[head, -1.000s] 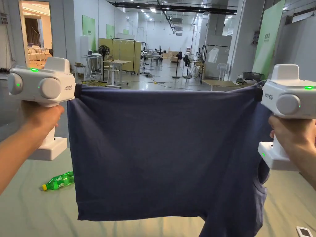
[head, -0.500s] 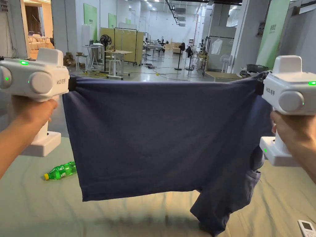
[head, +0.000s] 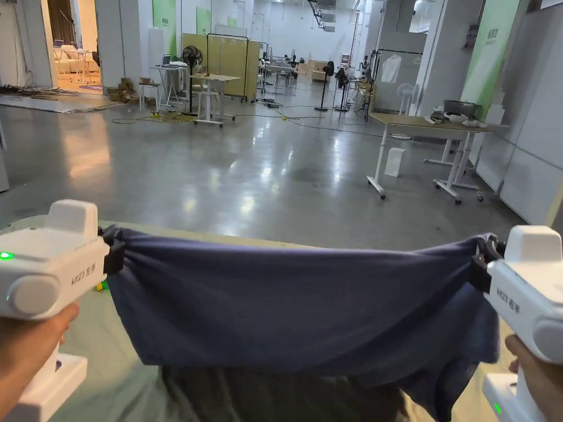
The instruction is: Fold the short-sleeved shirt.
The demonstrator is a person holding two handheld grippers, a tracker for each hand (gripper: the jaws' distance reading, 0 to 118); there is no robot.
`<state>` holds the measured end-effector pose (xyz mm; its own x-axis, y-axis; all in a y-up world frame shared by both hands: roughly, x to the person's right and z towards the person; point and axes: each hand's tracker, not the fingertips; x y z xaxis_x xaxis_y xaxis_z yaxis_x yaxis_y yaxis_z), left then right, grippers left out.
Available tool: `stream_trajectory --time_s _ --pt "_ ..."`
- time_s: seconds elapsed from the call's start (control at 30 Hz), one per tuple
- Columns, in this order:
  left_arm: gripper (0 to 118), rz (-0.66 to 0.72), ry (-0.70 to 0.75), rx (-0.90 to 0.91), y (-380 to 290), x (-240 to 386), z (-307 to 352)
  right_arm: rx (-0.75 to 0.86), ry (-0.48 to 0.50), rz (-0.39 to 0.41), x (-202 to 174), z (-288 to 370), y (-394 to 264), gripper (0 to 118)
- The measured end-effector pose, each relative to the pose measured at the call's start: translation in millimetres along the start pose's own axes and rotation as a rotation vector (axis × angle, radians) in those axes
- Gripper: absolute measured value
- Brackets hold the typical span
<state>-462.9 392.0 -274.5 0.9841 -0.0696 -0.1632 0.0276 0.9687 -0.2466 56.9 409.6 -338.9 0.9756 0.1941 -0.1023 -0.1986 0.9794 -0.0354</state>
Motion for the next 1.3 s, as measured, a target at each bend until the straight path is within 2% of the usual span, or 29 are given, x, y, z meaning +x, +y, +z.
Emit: stream_trajectory --time_s 0.13,0.23,0.3,0.37,0.43,0.47,0.6,0.9,1.03,1.17,1.3 --pt "5 0.034 -0.006 -0.030 -46.9 -0.5 36.5 -0.043 0.003 0.018 -10.7 60.1 -40.4 3" --pt "5 0.056 -0.010 -0.067 -79.4 -0.1 63.6 -0.133 0.026 -0.028 -14.6 93.5 -74.3 3" --pt "5 0.066 -0.018 -0.095 -100.2 0.9 79.8 -0.171 0.017 -0.023 -18.7 115.8 -89.5 3" --pt "5 0.054 -0.019 -0.140 -120.7 1.1 95.5 -0.217 0.032 -0.012 -22.2 135.2 -107.5 3" --pt "5 0.050 -0.027 -0.185 -141.9 1.2 108.9 -0.218 0.040 0.055 -21.5 149.4 -122.5 3" --pt "5 0.053 -0.020 -0.207 -149.3 2.9 116.1 -0.303 0.054 -0.006 -21.5 155.8 -132.7 3" --pt "5 0.037 -0.045 -0.322 -186.1 6.6 132.4 -0.367 0.059 0.010 -23.1 180.5 -155.8 3" --pt "5 0.040 -0.078 -0.548 -244.8 2.9 141.6 -0.605 0.138 0.095 -31.1 209.9 -209.9 3" --pt "5 0.008 -0.077 -0.650 -260.6 5.3 131.8 -0.685 0.160 0.185 -36.2 209.7 -242.7 3" --pt "5 -0.035 -0.075 -0.736 -278.7 12.9 118.2 -0.766 0.155 0.148 -43.4 205.8 -252.7 3" --pt "5 -0.050 -0.072 -0.824 -291.7 22.6 110.5 -0.835 0.152 0.162 -51.0 201.1 -259.8 3"
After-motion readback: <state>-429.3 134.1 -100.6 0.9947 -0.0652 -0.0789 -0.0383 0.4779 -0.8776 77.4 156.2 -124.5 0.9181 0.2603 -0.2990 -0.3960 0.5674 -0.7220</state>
